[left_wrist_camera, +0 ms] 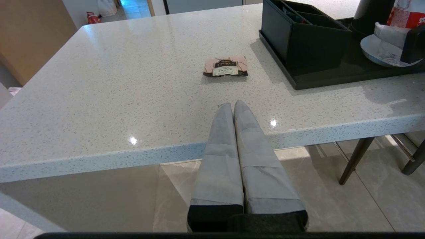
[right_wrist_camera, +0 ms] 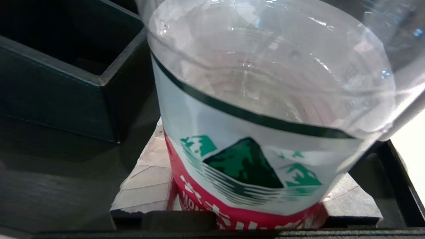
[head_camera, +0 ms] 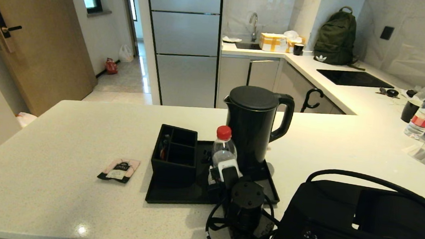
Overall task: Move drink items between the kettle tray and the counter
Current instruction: Return the bottled water to its original position
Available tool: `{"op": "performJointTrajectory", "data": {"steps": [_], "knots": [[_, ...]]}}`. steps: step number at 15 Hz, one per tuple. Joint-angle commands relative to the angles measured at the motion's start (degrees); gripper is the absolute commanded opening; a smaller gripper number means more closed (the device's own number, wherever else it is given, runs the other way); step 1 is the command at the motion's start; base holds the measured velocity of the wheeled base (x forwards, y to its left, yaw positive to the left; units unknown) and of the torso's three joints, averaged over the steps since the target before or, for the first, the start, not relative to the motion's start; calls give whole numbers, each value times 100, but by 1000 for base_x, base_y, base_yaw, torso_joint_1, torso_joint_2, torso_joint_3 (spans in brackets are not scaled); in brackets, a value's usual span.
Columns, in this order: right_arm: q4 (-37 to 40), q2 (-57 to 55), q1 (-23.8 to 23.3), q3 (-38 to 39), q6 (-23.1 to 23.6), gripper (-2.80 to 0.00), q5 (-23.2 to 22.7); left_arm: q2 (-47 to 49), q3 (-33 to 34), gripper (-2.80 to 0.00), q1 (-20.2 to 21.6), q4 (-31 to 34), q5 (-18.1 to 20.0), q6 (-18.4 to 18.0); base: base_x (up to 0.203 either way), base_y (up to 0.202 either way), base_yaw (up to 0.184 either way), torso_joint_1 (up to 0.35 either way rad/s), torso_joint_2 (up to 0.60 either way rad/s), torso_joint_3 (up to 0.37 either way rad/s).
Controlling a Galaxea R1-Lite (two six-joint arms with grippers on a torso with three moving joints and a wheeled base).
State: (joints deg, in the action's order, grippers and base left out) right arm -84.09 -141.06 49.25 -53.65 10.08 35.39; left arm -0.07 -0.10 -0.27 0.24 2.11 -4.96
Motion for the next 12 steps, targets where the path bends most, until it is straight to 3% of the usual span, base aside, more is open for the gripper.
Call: {"op": "performJointTrajectory", "data": {"steps": [1, 6, 7, 12], "knots": [[-55, -36, -12, -49, 3, -280, 21, 7, 1, -280, 0, 2, 0, -5, 0, 0, 0, 0, 0, 0], [42, -62, -47, -146, 11, -280, 100, 7, 1, -280, 0, 2, 0, -5, 0, 0, 0, 0, 0, 0], [31, -66, -47, -168, 11, 0, 100, 7, 1, -280, 0, 2, 0, -5, 0, 0, 0, 0, 0, 0], [-11, -88, -56, -155, 11, 0, 100, 7, 1, -280, 0, 2, 0, -5, 0, 0, 0, 0, 0, 0]]}}
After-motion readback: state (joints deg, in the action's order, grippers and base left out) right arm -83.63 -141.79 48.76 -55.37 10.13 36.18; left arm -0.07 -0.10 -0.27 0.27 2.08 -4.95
